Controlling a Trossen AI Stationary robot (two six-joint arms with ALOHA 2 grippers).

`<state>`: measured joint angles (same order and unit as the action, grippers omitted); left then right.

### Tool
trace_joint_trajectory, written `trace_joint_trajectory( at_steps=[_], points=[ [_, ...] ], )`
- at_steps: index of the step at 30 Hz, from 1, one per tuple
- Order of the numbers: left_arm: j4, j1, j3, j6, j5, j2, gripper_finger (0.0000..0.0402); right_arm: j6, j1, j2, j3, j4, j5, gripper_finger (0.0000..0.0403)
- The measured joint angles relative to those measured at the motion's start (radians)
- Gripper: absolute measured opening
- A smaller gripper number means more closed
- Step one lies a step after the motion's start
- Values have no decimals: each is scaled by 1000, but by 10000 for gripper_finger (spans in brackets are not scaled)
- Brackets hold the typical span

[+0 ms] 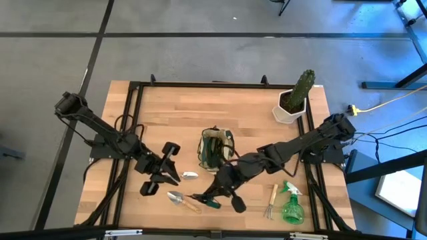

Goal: Pick & Place Garden tools in Gardening bag
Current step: Put the green fruit pruner into the green gardening bag

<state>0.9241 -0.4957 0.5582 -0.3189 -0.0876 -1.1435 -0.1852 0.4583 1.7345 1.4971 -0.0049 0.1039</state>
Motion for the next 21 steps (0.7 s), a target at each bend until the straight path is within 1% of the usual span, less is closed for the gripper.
trace_joint_trajectory(
  at_steps=[3,7,11,15,21],
  points=[
    [1,0,18,16,0,-10,88,-16,-13,21,0,45,55,12],
    [-21,0,42,21,-9,-53,134,-16,-29,32,0,73,74,12],
    [-9,9,97,33,17,-111,168,-17,-54,32,0,109,114,12],
    [-3,14,140,36,44,-155,183,-20,-61,33,0,102,114,10],
    [-2,13,157,36,41,-173,185,-20,-61,42,0,101,118,10]
  ],
)
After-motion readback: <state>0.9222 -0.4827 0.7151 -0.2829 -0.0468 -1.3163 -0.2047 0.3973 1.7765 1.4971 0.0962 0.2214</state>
